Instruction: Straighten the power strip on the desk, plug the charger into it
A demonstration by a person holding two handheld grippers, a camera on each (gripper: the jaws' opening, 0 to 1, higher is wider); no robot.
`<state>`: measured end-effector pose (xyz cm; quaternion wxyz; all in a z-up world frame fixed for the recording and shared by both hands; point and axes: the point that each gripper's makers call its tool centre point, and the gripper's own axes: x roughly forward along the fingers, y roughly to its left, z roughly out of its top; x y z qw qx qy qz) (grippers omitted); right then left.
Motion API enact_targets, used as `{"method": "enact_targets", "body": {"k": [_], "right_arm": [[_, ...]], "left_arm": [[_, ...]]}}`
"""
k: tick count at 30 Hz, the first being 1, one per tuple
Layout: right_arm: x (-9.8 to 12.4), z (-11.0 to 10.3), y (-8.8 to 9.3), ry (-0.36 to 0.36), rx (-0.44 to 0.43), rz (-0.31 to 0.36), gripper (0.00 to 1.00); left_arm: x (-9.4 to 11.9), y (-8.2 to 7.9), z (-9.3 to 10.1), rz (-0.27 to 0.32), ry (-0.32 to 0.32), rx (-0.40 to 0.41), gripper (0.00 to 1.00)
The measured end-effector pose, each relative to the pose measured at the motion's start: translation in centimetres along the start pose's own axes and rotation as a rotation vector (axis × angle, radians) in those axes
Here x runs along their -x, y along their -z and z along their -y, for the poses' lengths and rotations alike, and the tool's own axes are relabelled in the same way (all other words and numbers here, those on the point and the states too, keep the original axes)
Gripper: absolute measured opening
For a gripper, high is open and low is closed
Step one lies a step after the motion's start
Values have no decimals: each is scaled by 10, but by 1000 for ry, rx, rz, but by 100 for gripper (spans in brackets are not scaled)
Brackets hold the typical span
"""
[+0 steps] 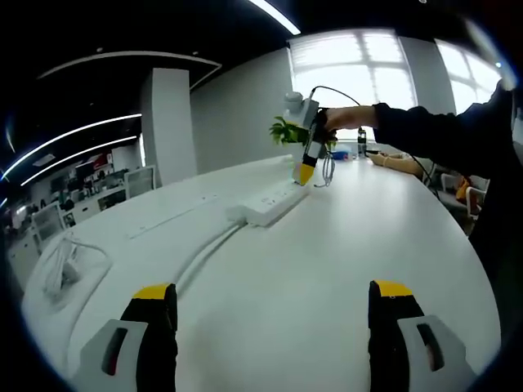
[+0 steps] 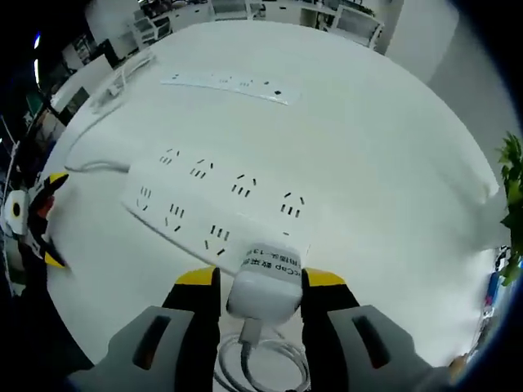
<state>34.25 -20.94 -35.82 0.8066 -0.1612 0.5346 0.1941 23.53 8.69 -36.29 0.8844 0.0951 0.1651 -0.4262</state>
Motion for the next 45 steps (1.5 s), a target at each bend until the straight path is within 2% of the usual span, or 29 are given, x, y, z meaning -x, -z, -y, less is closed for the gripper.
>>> {"method": "enact_targets", "body": {"k": [4, 5, 8, 11, 16, 20, 24, 27, 30, 32, 37, 45], "right_arm": [[2, 1, -5, 1, 83, 20, 39], [2, 2, -5, 6, 129, 10, 39], [4, 8, -11, 61, 283, 50, 40], [6, 9, -15, 73, 374, 69, 40], [10, 4, -19, 56, 458, 106, 39], [13, 5, -24, 82, 594, 141, 41], [15, 6, -23, 91, 639, 154, 43], [18, 4, -24, 95, 723, 174, 43], [20, 1, -22, 91, 763, 186, 45], [22, 0, -27, 100, 841, 212, 45], [23, -6, -24, 91, 945, 214, 45], [22, -4, -21, 134, 1068, 212, 39]], "left_arm": [[0, 0, 1, 0, 1, 2, 99], [0, 0, 1, -1, 1, 2, 99], [0, 0, 0, 2, -1, 6, 99], [0, 0, 0, 1, -1, 11, 99], [0, 1, 1, -3, 2, 5, 99], [0, 0, 0, 0, 0, 6, 99], [1, -1, -1, 3, -4, 5, 99], [1, -2, -2, 8, -14, 1, 99], [2, -5, -3, 18, -17, 7, 99], [2, -5, -3, 19, -21, 6, 99], [2, -4, -5, 16, -23, 6, 99], [1, -3, -5, 12, -23, 7, 99]]}}
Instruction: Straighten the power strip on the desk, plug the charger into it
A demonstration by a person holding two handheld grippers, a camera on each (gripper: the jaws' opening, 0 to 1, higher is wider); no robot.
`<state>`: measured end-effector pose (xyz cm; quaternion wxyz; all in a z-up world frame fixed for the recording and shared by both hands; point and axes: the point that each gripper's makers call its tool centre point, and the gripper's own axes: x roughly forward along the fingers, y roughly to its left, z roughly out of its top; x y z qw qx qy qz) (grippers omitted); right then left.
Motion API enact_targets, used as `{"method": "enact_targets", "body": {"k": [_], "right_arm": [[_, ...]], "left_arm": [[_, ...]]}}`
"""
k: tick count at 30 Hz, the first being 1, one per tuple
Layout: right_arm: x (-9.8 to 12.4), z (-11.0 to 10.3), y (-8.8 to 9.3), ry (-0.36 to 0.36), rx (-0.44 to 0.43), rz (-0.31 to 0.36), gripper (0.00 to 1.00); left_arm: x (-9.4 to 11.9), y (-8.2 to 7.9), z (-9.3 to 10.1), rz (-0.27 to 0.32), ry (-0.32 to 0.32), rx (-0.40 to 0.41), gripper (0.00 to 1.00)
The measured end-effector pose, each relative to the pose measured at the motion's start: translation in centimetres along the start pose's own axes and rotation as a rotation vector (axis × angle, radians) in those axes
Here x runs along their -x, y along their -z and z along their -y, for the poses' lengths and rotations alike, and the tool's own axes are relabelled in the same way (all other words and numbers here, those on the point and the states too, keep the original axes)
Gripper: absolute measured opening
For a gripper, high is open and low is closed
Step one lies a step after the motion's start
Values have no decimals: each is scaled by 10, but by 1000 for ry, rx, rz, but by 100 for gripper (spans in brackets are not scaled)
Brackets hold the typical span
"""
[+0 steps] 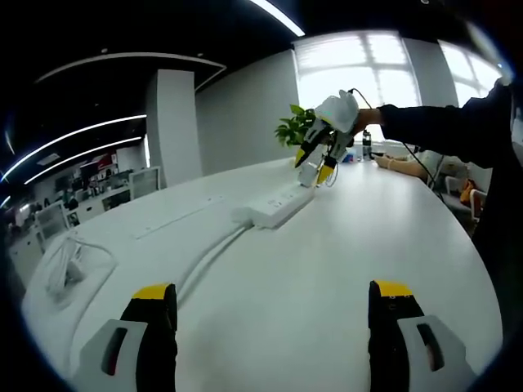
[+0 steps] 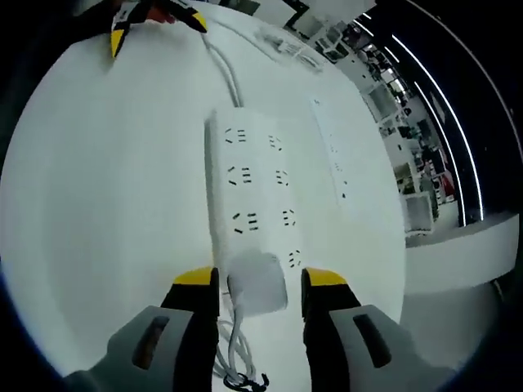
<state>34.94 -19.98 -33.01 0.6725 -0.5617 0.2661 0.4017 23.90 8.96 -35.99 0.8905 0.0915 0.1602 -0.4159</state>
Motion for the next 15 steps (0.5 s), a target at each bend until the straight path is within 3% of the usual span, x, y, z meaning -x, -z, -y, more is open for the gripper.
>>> {"method": "enact_targets", "body": {"k": [8, 15], "right_arm": [[-3, -4, -3, 3, 138, 25, 33], [-4, -3, -2, 4, 160, 40, 31]], "left_arm": [[0, 1, 1, -5, 0, -4, 99], [1, 1, 0, -2, -5, -2, 99]]}}
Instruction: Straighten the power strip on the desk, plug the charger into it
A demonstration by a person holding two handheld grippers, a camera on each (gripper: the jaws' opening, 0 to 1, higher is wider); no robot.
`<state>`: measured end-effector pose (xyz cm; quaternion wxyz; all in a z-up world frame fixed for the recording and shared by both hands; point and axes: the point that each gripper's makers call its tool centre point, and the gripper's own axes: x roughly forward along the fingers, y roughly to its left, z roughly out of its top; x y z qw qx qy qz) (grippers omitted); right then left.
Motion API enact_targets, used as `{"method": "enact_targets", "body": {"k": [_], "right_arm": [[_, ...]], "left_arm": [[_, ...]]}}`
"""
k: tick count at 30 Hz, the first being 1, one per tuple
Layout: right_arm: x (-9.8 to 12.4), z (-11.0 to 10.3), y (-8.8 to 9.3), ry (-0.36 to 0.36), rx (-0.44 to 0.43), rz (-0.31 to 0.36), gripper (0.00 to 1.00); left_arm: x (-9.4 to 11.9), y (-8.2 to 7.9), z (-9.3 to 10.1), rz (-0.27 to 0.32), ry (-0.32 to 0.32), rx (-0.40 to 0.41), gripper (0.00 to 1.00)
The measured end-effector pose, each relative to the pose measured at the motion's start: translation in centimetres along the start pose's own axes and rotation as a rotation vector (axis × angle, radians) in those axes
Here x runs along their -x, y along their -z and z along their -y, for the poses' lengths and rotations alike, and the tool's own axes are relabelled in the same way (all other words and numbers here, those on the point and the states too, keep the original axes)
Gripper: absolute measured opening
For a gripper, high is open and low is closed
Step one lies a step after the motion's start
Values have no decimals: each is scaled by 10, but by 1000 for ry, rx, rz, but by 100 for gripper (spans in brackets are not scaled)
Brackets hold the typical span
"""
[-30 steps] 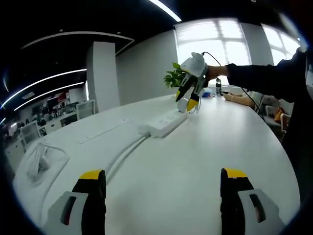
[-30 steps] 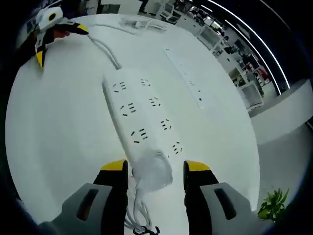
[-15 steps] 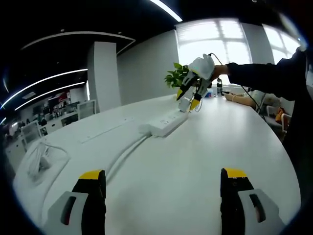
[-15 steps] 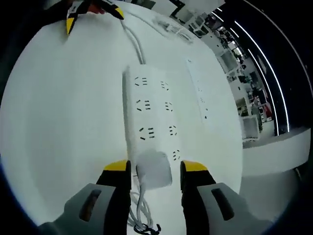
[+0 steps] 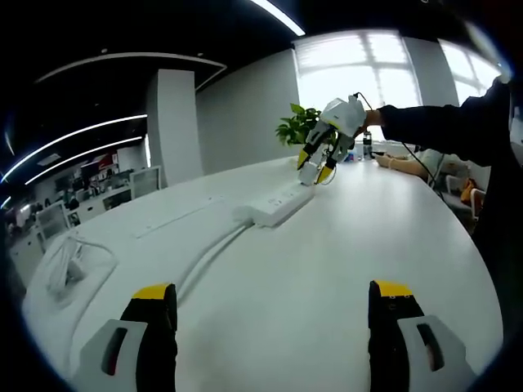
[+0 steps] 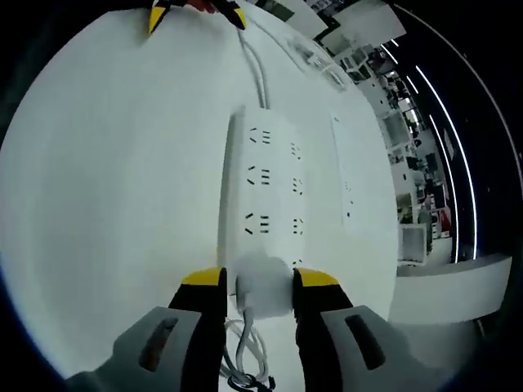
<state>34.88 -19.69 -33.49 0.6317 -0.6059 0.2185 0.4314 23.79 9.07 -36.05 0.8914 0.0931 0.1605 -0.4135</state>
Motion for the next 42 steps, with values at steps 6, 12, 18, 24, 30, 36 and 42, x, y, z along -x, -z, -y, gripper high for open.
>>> {"method": "enact_targets", "body": {"k": [6, 12, 18, 24, 30, 36, 42], "right_arm": [[0, 2, -1, 8, 7, 10, 28], [-1, 3, -1, 14, 24, 7, 26], [-1, 4, -1, 17, 25, 2, 26], [-1, 6, 0, -13, -10, -2, 26], [-4, 8, 0, -93, -54, -12, 25], [-7, 11, -1, -171, -61, -16, 25], [-9, 9, -3, -214, -58, -24, 24]], "left_arm": [[-1, 1, 1, -7, 2, -4, 99], [-1, 1, 0, -7, -1, -2, 99], [-2, 2, 1, -11, 1, -3, 99], [-1, 2, 1, -11, 0, -3, 99], [0, 3, -2, -12, -8, -7, 99], [-1, 5, -2, -19, -7, -13, 99], [-1, 6, -4, -21, -11, -10, 99]]}}
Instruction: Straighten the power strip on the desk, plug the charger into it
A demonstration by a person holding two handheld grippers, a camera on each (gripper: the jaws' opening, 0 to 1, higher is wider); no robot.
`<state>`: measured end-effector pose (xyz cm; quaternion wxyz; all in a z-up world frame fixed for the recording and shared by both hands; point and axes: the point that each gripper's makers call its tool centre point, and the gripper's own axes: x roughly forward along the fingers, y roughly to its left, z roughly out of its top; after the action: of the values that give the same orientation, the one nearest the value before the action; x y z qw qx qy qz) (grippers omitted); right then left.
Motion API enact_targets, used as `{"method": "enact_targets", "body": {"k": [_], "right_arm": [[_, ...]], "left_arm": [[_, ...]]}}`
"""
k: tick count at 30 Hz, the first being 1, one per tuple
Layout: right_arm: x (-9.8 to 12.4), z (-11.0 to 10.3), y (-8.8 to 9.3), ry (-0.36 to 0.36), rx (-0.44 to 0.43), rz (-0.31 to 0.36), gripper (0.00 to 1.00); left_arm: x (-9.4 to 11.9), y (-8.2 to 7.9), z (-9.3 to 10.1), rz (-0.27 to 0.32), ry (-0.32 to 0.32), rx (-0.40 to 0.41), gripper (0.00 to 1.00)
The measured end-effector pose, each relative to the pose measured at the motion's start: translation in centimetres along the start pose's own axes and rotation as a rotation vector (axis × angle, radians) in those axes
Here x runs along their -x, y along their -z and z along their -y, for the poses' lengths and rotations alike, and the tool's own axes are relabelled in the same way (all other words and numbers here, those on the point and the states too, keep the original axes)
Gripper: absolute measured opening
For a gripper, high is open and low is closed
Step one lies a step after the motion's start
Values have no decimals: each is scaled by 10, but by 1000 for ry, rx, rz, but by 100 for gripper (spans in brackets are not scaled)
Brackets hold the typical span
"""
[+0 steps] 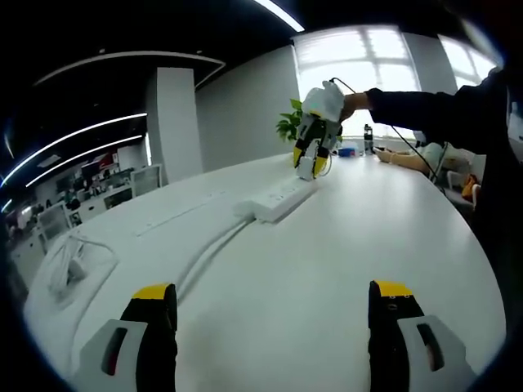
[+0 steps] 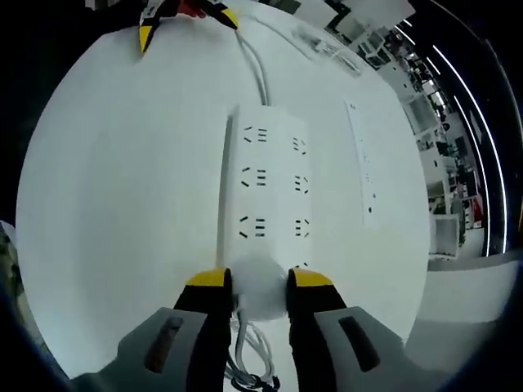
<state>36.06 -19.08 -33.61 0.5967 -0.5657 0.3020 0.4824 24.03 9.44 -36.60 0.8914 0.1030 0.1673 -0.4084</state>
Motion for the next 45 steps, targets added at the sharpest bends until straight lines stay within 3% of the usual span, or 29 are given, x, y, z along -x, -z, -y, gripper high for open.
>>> {"method": "enact_targets", "body": {"k": [13, 32, 35, 45], "right_arm": [[-1, -1, 1, -68, -60, -20, 24], [-1, -7, 3, -65, -88, 17, 24], [-4, -8, 4, -71, -66, -22, 24], [-7, -3, 5, -107, -76, -49, 24]], "left_arm": [[-2, 2, 3, -6, 2, -9, 99], [-2, 5, -1, -13, -11, -2, 99], [-2, 7, 0, -22, -11, -5, 99], [-4, 9, -1, -33, -13, -11, 99]]}}
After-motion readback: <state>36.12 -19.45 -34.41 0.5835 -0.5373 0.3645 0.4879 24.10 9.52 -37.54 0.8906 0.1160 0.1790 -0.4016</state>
